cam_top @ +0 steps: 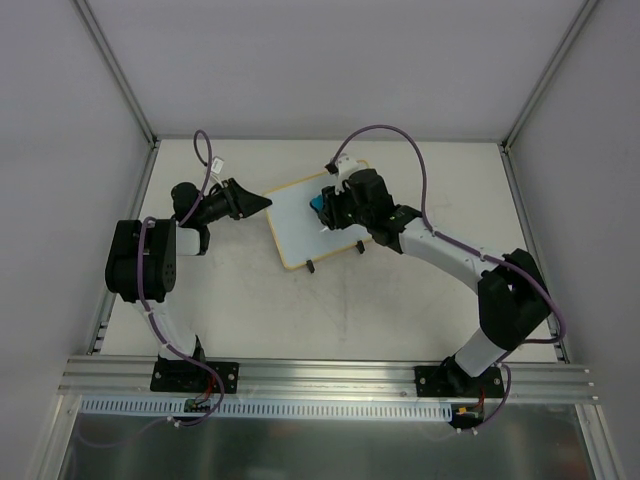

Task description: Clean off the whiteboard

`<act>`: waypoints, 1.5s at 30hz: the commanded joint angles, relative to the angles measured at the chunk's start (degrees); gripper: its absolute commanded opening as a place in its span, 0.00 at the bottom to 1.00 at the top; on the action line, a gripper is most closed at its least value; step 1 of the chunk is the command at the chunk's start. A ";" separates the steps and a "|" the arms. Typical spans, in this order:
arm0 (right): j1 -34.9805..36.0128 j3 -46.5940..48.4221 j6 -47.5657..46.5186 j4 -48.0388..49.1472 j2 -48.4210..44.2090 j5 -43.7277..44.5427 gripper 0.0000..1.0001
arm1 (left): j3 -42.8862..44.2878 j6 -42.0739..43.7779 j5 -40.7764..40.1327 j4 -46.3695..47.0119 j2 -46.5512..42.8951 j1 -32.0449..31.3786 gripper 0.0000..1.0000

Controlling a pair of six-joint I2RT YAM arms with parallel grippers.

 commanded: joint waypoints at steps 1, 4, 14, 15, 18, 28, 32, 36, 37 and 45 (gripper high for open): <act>0.11 1.05 -2.02 6.94 0.39 -0.38 0.00 | 1.91 -0.37 2.74 4.94 -0.22 -0.73 0.45; 0.29 1.31 -2.81 7.20 1.36 0.14 0.00 | 2.18 -0.46 3.01 4.68 -0.05 -0.64 0.42; 1.52 0.88 -4.40 10.18 3.21 2.78 0.00 | 1.03 -2.39 4.41 7.84 0.04 -1.34 0.41; 1.61 0.44 -4.49 10.63 3.21 2.87 0.00 | 1.03 -2.31 4.41 7.76 0.21 -1.43 0.41; 1.78 0.17 -4.49 11.42 3.47 3.13 0.00 | 1.30 -2.39 4.68 7.67 0.39 -1.52 0.36; 2.84 0.00 -5.45 12.21 4.52 5.15 0.00 | 3.05 -0.20 5.73 3.11 0.13 -3.10 0.01; 3.28 -0.27 -6.33 12.91 5.58 5.59 0.00 | 3.32 0.33 5.64 2.39 0.30 -3.10 0.00; 3.80 -0.97 -6.86 14.32 6.54 7.09 0.00 | 3.49 0.51 5.82 2.74 1.01 -3.10 0.00; 3.98 -1.58 -6.86 14.84 6.72 7.35 0.00 | 3.58 0.33 5.99 3.09 1.36 -3.10 0.00; 5.03 -1.32 -6.86 16.16 9.53 8.06 0.00 | 4.11 -0.19 6.52 3.62 2.50 -3.10 0.00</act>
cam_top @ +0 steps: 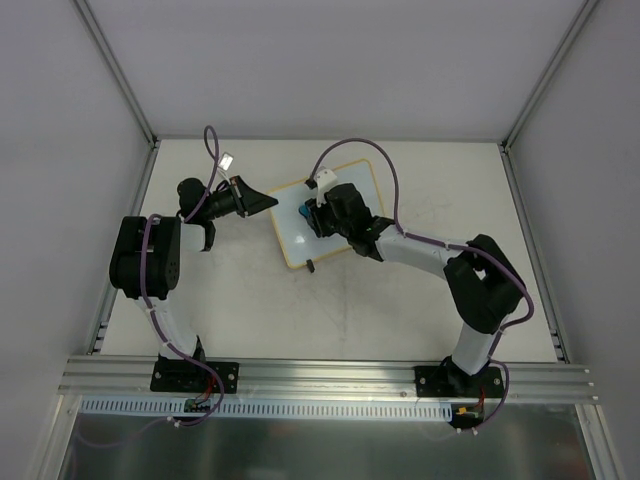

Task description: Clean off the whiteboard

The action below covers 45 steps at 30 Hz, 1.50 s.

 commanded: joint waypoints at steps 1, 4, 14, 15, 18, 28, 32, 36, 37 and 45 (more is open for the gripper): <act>1.17 0.34 -1.02 4.06 1.31 1.56 0.00 | 1.40 2.69 2.41 1.68 1.01 -0.63 0.00; 1.87 0.69 -0.94 4.50 2.63 1.56 0.00 | 1.49 2.69 2.24 1.50 1.28 -0.63 0.00; 2.31 1.31 -0.32 4.59 5.80 4.90 0.00 | 1.14 3.22 2.59 1.15 0.75 -0.63 0.00; 2.40 1.30 -0.32 4.59 5.80 5.34 0.00 | 1.14 3.30 2.68 1.15 0.75 -0.63 0.00; 2.22 1.13 -0.23 4.59 5.89 7.18 0.00 | 1.14 3.30 2.85 1.15 0.75 -0.63 0.00; -3.21 0.34 1.96 4.50 5.19 5.79 0.00 | 0.87 3.48 2.94 1.33 0.67 -0.63 0.00; -6.73 -0.28 2.67 4.24 4.48 5.17 0.00 | 0.78 3.39 3.12 1.77 0.58 -0.63 0.00; -10.51 -0.80 3.46 4.06 4.04 3.94 0.00 | 0.87 3.30 3.21 1.94 0.66 -0.63 0.00; -11.74 -0.98 3.55 4.06 4.04 3.76 0.00 | 0.96 3.30 3.29 1.94 0.66 -0.63 0.00; -15.44 -2.65 3.72 3.53 3.60 4.29 0.00 | 0.96 3.30 3.21 2.12 0.66 -0.63 0.00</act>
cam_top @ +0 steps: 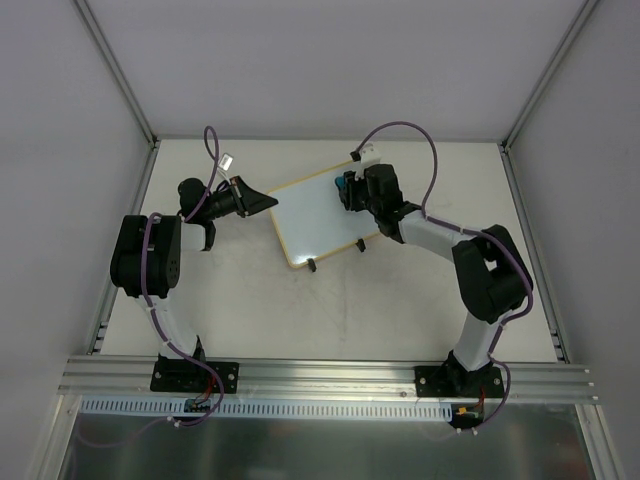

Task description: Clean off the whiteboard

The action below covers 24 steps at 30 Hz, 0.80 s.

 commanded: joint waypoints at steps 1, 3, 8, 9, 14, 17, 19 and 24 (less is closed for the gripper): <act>-2.39 -2.26 -1.02 -3.42 1.24 5.80 0.00 | 0.52 3.24 3.58 2.56 -0.21 -0.72 0.00; -2.57 -2.61 -1.11 -3.68 0.81 6.33 0.00 | 0.52 3.24 3.58 2.64 -0.21 -0.72 0.00; -3.01 -3.14 -1.02 -3.68 0.45 6.24 0.00 | 0.52 3.33 3.49 2.64 -0.30 -0.72 0.00; -3.01 -3.22 -1.02 -3.60 0.36 5.98 0.00 | 0.44 3.33 3.58 2.64 -0.21 -0.72 0.00; -2.92 -4.71 0.03 -3.60 -0.60 5.19 0.00 | 0.35 3.33 3.58 2.73 -0.30 -0.72 0.00; -2.22 -4.98 0.30 -3.51 -0.78 4.31 0.00 | 0.35 3.15 3.49 2.99 -0.21 -0.72 0.00; -0.39 -4.89 -0.14 -3.59 -0.78 5.00 0.00 | 0.35 2.98 3.58 3.08 -0.12 -0.72 0.00; 4.45 -3.75 -0.58 -3.68 0.27 5.71 0.00 | 0.26 2.89 3.66 3.35 -0.30 -0.72 0.00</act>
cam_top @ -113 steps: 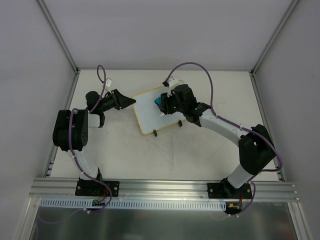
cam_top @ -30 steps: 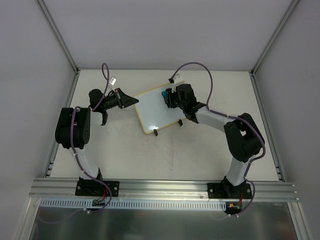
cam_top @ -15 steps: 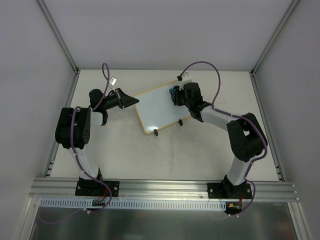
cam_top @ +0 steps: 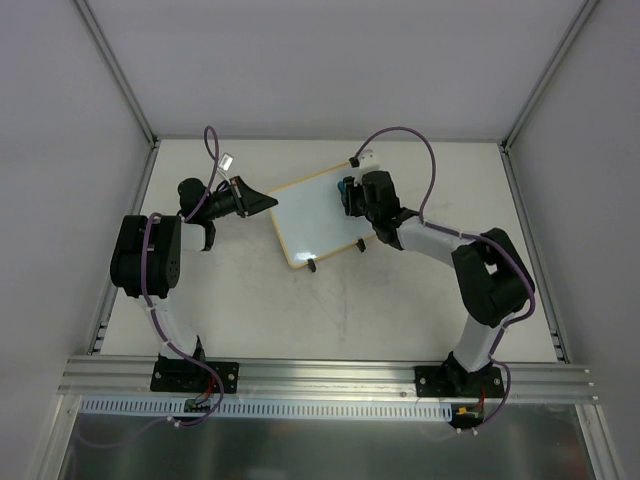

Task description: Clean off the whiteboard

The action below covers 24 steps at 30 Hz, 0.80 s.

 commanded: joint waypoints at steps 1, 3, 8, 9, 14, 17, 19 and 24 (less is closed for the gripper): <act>4.96 -0.34 -0.80 -4.80 2.00 1.12 0.00 | 0.19 3.02 3.40 3.24 -0.39 -0.67 0.00; 6.55 0.27 -0.63 -4.80 2.44 1.38 0.00 | 0.11 3.02 3.40 3.32 -0.39 -0.67 0.00; 12.34 1.59 0.51 -4.80 4.11 0.95 0.00 | 0.10 2.93 3.32 3.41 -0.39 -0.67 0.00; 13.31 1.85 0.60 -4.80 4.37 0.86 0.00 | 0.10 2.93 3.31 3.50 -0.39 -0.67 0.00; 17.36 3.44 0.96 -4.71 6.13 0.24 0.00 | 0.02 2.76 3.49 3.85 -0.30 -0.67 0.00; 17.63 3.35 1.13 -4.71 6.13 0.51 0.00 | 0.02 2.67 3.40 3.85 -0.30 -0.67 0.00; 17.45 2.91 1.04 -4.80 5.26 0.51 0.00 | 0.02 2.76 3.40 3.85 -0.12 -0.67 0.00; 17.28 0.63 1.40 -4.80 0.43 1.12 0.00 | 0.19 2.32 3.14 4.03 0.23 -0.50 0.00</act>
